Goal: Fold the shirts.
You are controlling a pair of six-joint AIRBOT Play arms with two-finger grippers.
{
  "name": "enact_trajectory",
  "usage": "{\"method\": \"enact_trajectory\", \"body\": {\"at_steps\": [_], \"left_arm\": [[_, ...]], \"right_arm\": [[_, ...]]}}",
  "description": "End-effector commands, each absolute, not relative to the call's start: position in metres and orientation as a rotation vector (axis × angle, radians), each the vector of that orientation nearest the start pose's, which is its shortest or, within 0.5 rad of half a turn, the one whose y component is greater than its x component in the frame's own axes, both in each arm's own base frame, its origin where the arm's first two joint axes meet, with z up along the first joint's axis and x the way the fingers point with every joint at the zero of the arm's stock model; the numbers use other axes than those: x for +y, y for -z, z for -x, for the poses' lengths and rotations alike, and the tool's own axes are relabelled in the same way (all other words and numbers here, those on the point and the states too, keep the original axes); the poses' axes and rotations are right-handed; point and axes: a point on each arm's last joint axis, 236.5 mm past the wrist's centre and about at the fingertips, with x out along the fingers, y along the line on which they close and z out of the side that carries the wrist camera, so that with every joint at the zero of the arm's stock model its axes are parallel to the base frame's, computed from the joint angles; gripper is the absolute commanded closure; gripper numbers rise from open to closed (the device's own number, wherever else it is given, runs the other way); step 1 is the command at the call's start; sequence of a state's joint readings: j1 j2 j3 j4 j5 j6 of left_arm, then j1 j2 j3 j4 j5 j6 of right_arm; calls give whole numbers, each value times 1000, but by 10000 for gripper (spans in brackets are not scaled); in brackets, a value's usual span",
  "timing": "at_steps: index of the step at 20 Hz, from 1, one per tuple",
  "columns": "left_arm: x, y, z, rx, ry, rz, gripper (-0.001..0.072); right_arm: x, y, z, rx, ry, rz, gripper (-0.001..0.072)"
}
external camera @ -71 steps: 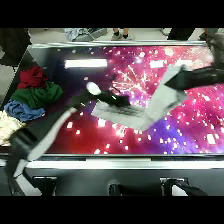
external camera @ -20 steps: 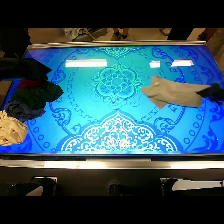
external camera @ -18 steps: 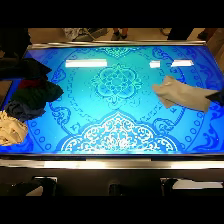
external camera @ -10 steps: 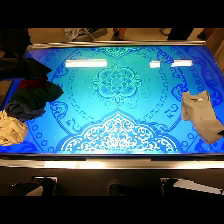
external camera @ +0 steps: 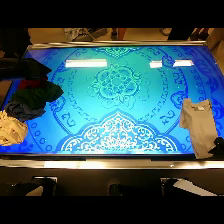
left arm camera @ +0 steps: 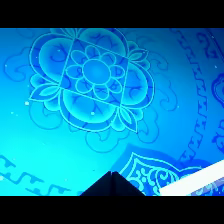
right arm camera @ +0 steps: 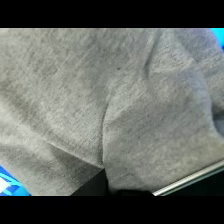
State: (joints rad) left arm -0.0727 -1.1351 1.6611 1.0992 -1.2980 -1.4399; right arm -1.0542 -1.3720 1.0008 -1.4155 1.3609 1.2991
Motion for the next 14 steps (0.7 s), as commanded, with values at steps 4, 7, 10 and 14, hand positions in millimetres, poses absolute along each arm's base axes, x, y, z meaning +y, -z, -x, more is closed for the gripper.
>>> {"method": "enact_trajectory", "body": {"at_steps": [4,7,10,14], "left_arm": [[-130,-283,-394,683,486,155,678],[-128,-311,-404,580,470,169,679],[-100,-360,-426,384,352,115,681],[-8,-287,-466,588,-47,-8,680]], "right_arm": [[-226,60,-150,1599,410,-732,21],[-307,-20,-155,1484,628,-461,21],[-387,-196,-257,899,763,-91,45],[-273,-313,-408,577,433,325,46]]}}
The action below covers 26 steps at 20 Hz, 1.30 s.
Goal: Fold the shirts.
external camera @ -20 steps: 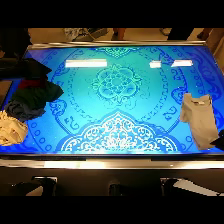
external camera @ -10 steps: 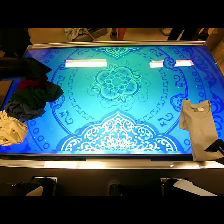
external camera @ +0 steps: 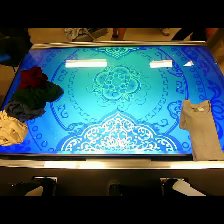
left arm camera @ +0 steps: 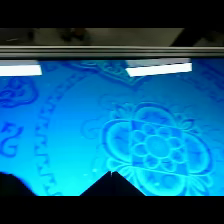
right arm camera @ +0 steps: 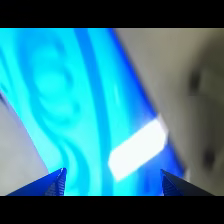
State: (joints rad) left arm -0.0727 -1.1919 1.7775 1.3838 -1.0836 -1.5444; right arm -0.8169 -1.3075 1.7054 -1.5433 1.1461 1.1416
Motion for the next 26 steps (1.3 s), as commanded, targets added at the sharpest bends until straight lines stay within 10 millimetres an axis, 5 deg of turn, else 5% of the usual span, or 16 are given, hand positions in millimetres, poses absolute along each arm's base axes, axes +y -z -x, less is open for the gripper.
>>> {"method": "enact_trajectory", "body": {"at_steps": [1,4,6,8,10,26], "left_arm": [[1,-248,-466,722,-86,-20,671],[-14,-127,-424,1208,-48,28,249],[-36,-82,-395,1330,27,47,247],[-45,-59,-380,1310,9,97,247],[-45,-49,-372,1288,9,97,249],[-45,-44,-370,1298,21,80,250]], "right_arm": [[-224,-293,-431,633,306,331,46],[-96,-161,-438,1068,-93,320,46],[-49,-87,-410,1349,-269,310,81],[-29,-47,-388,1491,-348,310,81],[-28,-31,-385,1509,-331,285,81],[-29,-30,-382,1529,-304,261,80]]}}
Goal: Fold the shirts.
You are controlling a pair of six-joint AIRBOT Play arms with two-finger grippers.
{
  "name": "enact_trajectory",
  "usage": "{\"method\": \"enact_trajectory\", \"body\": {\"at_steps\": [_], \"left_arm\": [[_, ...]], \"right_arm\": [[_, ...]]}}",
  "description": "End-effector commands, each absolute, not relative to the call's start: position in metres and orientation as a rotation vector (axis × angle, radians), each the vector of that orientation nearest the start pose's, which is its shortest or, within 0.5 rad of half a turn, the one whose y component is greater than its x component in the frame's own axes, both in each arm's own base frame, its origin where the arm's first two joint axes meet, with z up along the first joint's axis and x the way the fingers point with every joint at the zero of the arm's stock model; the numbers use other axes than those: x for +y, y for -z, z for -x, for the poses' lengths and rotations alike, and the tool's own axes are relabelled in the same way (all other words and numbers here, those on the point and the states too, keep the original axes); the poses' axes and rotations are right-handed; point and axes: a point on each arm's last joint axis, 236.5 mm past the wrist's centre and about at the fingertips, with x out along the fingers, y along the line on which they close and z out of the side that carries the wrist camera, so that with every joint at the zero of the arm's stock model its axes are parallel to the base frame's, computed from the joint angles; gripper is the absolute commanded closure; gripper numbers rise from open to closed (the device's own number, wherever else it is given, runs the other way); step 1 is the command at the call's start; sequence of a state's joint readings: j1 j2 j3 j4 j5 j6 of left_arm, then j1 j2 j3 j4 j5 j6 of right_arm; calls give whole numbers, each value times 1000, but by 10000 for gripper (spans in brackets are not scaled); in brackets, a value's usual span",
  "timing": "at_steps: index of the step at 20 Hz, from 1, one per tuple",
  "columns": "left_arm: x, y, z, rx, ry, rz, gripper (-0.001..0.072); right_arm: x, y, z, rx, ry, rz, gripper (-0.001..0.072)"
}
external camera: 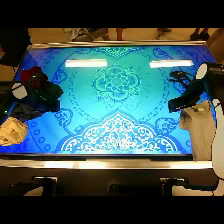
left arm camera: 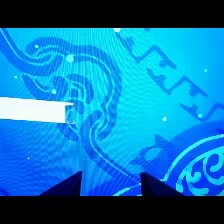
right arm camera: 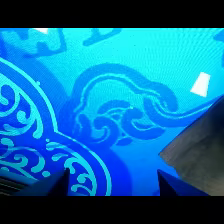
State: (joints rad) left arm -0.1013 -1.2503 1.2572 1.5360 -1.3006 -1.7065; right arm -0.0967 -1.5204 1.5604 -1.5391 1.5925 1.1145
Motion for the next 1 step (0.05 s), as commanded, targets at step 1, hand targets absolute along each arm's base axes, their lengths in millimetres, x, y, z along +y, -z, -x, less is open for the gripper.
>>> {"method": "enact_trajectory", "body": {"at_steps": [1], "left_arm": [[-45,-44,-370,1298,21,80,250]], "right_arm": [[-29,-30,-382,1529,-304,261,80]]}}
